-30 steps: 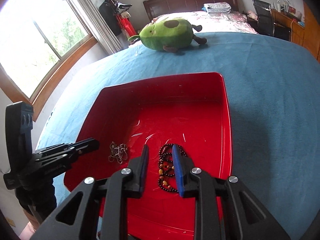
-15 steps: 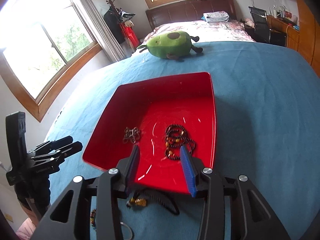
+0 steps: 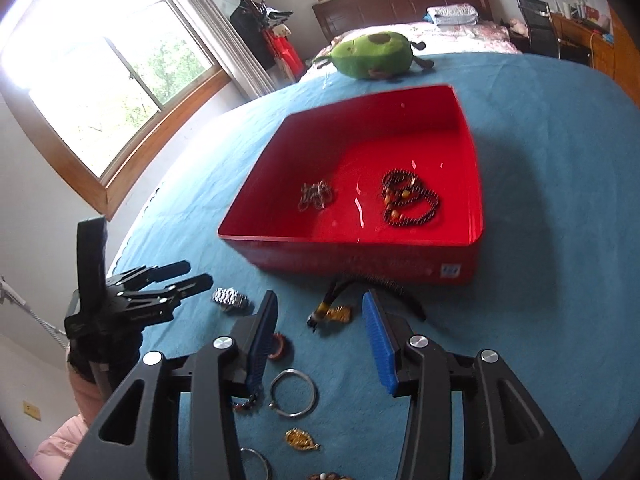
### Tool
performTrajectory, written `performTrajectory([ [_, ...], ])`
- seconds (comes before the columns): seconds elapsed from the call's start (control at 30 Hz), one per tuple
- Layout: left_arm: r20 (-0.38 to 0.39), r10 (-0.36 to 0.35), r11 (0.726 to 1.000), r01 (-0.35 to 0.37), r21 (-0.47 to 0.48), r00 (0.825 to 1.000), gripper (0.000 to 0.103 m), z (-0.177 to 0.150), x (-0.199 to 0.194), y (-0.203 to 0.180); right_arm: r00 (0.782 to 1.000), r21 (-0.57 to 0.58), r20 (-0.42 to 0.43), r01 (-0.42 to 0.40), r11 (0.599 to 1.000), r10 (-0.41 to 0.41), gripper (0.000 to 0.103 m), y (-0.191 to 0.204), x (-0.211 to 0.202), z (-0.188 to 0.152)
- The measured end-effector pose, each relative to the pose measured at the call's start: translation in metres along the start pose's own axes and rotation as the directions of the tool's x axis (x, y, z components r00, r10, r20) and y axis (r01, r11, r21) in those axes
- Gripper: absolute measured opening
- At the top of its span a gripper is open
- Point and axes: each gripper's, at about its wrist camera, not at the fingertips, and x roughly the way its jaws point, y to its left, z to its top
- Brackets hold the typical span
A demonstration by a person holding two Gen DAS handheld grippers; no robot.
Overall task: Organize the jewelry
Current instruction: 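Grasp the steel wristwatch with the left tool while the right tool grasps the black cord pendant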
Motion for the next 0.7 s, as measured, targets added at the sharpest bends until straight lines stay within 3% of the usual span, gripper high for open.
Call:
performTrajectory([
  [0.17,-0.043,-0.008,1.000,0.009,0.023,0.999,0.074,-0.007,0.015,-0.004,0.998,0.037,-0.055,0.001,0.999,0.001,0.045,-0.003,0.017,-0.013],
  [0.7,-0.029,-0.013,0.996,0.016,0.090,0.999,0.077,-0.014,0.023,-0.007,0.997,0.114,-0.079,0.031,0.993,-0.022,0.045,-0.005,0.051,-0.017],
])
